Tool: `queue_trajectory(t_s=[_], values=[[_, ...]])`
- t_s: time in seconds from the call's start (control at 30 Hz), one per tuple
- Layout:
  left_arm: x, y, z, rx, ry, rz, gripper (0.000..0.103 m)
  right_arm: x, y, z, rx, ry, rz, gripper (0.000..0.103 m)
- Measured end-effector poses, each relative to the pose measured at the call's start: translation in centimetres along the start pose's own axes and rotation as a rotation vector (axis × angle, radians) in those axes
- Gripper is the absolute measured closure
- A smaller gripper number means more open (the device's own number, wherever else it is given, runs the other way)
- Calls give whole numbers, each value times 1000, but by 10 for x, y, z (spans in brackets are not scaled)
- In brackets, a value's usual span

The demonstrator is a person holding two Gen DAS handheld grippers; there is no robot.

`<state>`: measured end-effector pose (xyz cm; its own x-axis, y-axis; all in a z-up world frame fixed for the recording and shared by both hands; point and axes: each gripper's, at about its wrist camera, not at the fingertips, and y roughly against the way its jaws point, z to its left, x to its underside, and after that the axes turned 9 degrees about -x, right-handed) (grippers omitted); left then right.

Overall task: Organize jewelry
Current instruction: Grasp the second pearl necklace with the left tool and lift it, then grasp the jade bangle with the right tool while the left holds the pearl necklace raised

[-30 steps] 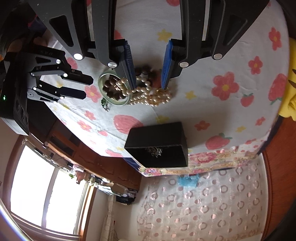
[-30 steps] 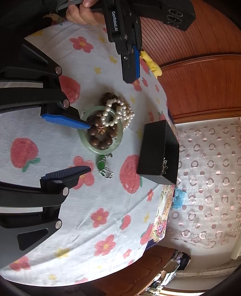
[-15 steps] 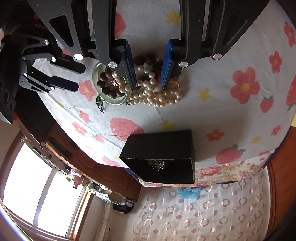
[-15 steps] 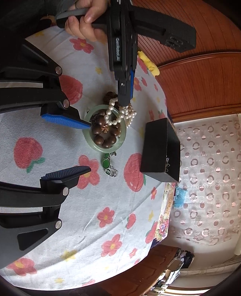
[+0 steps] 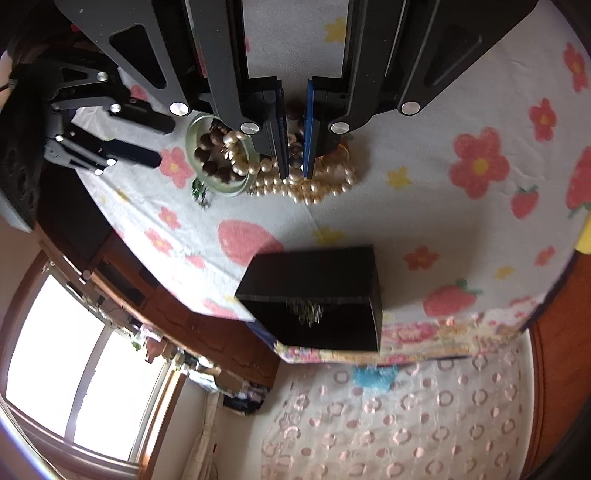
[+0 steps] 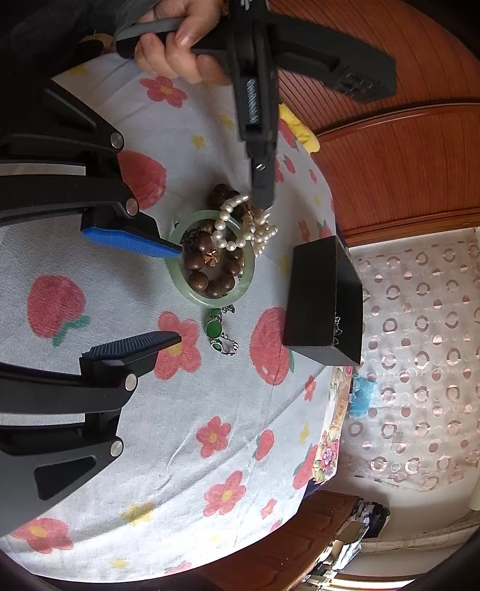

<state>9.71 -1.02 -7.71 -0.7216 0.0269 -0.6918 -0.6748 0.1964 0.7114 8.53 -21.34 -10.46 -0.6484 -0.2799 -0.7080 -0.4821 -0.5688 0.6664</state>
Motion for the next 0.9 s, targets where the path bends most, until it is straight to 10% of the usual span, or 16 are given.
queue_trajectory(t_s=[0.43, 0.9], values=[[-16, 75, 11, -22, 20, -186, 96, -8, -8, 7, -6, 50, 35, 59], [-20, 107, 21, -30, 30, -262, 96, -39, -41, 12, -62, 103, 94, 27]])
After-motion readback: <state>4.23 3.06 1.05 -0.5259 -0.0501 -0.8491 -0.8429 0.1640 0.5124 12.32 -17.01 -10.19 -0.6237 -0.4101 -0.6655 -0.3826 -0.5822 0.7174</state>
